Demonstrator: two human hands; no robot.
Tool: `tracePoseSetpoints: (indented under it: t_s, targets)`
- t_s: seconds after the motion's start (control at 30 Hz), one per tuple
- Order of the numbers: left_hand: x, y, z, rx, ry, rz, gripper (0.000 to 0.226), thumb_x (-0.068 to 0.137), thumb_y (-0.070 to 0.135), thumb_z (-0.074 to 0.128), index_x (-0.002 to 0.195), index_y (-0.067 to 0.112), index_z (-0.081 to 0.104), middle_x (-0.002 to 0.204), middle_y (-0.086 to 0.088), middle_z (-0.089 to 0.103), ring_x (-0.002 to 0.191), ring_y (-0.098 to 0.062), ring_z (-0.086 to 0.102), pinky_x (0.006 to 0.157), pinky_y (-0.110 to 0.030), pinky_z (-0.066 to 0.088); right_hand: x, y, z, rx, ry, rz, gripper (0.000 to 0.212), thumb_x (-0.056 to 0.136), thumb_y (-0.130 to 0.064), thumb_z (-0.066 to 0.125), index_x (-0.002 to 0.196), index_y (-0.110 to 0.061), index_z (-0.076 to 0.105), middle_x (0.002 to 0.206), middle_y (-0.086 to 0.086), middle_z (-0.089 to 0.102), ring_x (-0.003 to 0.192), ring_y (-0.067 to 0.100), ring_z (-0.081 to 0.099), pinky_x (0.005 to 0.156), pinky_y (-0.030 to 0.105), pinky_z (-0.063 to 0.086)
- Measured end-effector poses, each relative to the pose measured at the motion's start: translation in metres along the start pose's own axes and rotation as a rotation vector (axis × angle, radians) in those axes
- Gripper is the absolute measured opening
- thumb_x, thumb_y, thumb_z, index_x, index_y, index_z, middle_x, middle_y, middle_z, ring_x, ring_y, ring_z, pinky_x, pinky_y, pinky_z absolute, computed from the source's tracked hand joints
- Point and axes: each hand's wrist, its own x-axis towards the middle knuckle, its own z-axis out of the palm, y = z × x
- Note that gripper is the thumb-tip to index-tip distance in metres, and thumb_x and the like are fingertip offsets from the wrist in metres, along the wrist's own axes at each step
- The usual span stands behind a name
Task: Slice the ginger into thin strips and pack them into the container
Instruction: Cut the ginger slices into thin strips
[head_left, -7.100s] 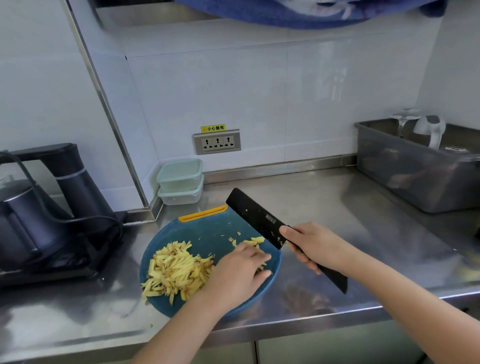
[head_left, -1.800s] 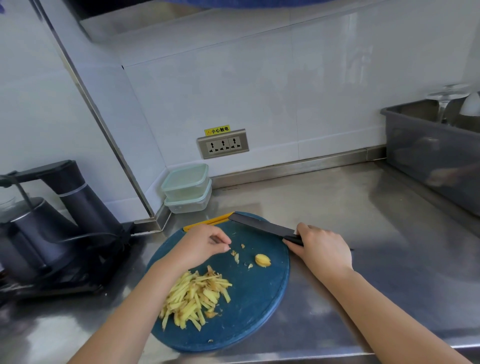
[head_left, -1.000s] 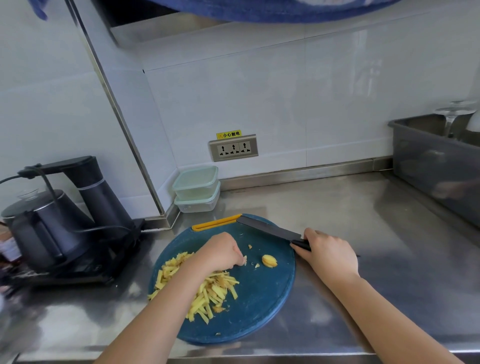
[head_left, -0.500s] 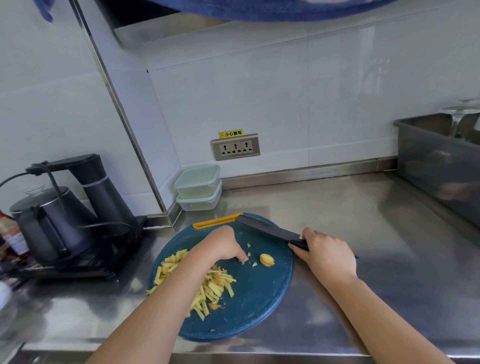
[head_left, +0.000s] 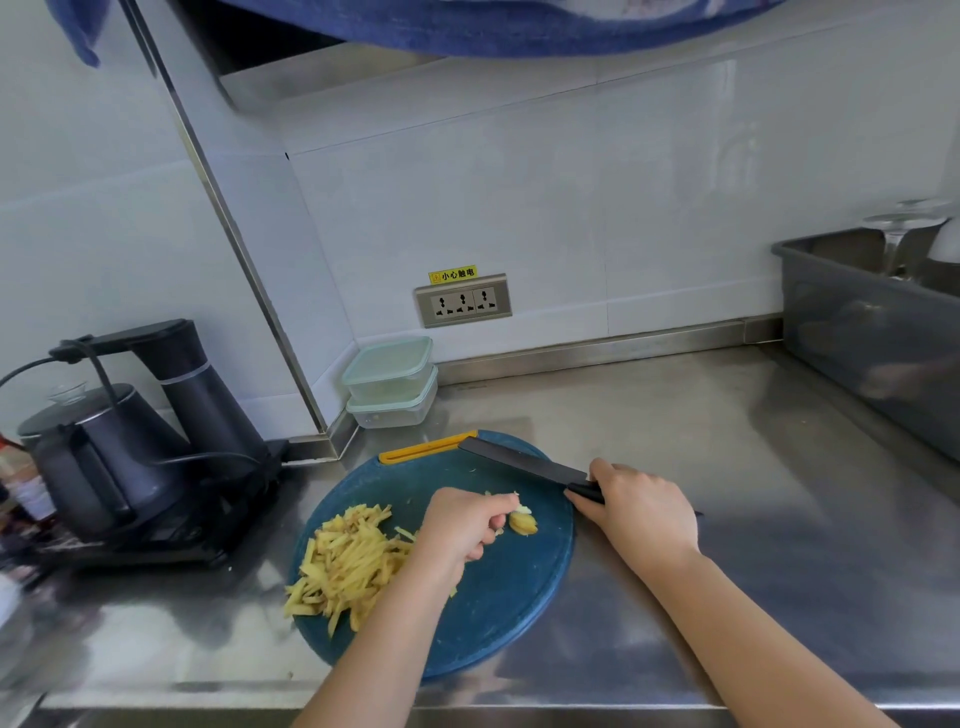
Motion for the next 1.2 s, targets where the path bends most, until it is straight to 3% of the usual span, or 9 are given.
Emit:
tracePoseSetpoints:
  t_s: [0.2,0.33,0.43,0.63,0.77,0.93,1.07,1.2]
  targets:
    - [-0.007,-0.007,0.009,-0.016,0.062,0.079,0.018,0.085,0.019,0.068,0.080,0.003,0.072,0.055,0.003,0.065,0.039,-0.004,0.048,0.037,-0.014,0.029,-0.002,0.002,-0.024,0.133,-0.150,0.093,0.043,0.098,-0.054,0.036,0.082,-0.016,0.048,0.068,-0.003,0.051,0.067,0.024,0.052,0.055,0.031,0.037]
    - [-0.003,-0.012,0.010,0.080,0.083,0.084,0.020,0.086,0.020,0.067,0.074,0.005,0.072,0.054,0.001,0.065,0.034,-0.003,0.048,0.035,-0.012,0.030,-0.016,-0.004,-0.041,0.242,-0.311,0.176,0.046,0.099,-0.052,0.034,0.082,-0.013,0.052,0.069,0.002,0.061,0.060,0.023,0.060,0.055,0.032,0.051]
    - [-0.002,-0.010,0.012,0.100,0.064,0.061,0.020,0.086,0.019,0.066,0.079,0.001,0.073,0.055,-0.003,0.064,0.032,-0.005,0.047,0.034,-0.012,0.030,-0.022,-0.012,-0.046,0.209,-0.329,0.168,0.046,0.099,-0.052,0.034,0.074,-0.016,0.046,0.069,-0.001,0.052,0.067,0.022,0.055,0.054,0.030,0.041]
    - [-0.004,-0.003,0.011,0.176,0.035,0.016,0.022,0.085,0.022,0.064,0.080,0.000,0.068,0.059,-0.006,0.067,0.035,-0.009,0.050,0.036,-0.016,0.032,-0.034,-0.032,-0.055,0.215,-0.374,0.128,0.047,0.099,-0.052,0.034,0.069,-0.017,0.037,0.076,0.000,0.049,0.074,0.023,0.052,0.064,0.029,0.042]
    - [-0.005,0.002,0.011,0.208,-0.054,-0.048,0.023,0.090,0.018,0.056,0.072,0.006,0.065,0.060,-0.003,0.066,0.041,-0.009,0.052,0.037,-0.016,0.033,-0.043,-0.042,-0.057,0.161,-0.361,0.075,0.044,0.101,-0.049,0.032,0.085,-0.012,0.050,0.087,0.005,0.054,0.076,0.023,0.049,0.066,0.029,0.040]
    - [-0.006,0.006,0.004,0.188,-0.158,-0.093,0.013,0.089,0.011,0.059,0.082,0.002,0.065,0.058,-0.003,0.064,0.040,-0.008,0.050,0.041,-0.015,0.034,-0.047,-0.040,-0.056,0.164,-0.365,0.098,0.046,0.101,-0.050,0.032,0.067,-0.019,0.035,0.071,-0.003,0.044,0.071,0.021,0.050,0.058,0.029,0.039]
    - [-0.005,0.006,0.000,0.213,-0.214,-0.110,0.023,0.091,0.022,0.061,0.076,0.005,0.063,0.062,-0.003,0.062,0.043,-0.006,0.049,0.042,-0.013,0.034,-0.046,-0.033,-0.055,0.181,-0.374,0.106,0.046,0.099,-0.052,0.033,0.068,-0.019,0.037,0.079,0.001,0.052,0.072,0.022,0.051,0.060,0.030,0.040]
    - [-0.002,0.005,-0.001,0.207,-0.226,-0.100,0.026,0.093,0.024,0.062,0.078,0.004,0.064,0.061,-0.003,0.064,0.039,-0.005,0.050,0.041,-0.012,0.037,-0.037,-0.025,-0.062,0.240,-0.355,0.147,0.046,0.099,-0.051,0.037,0.069,-0.017,0.042,0.070,-0.001,0.050,0.068,0.021,0.052,0.053,0.029,0.038]
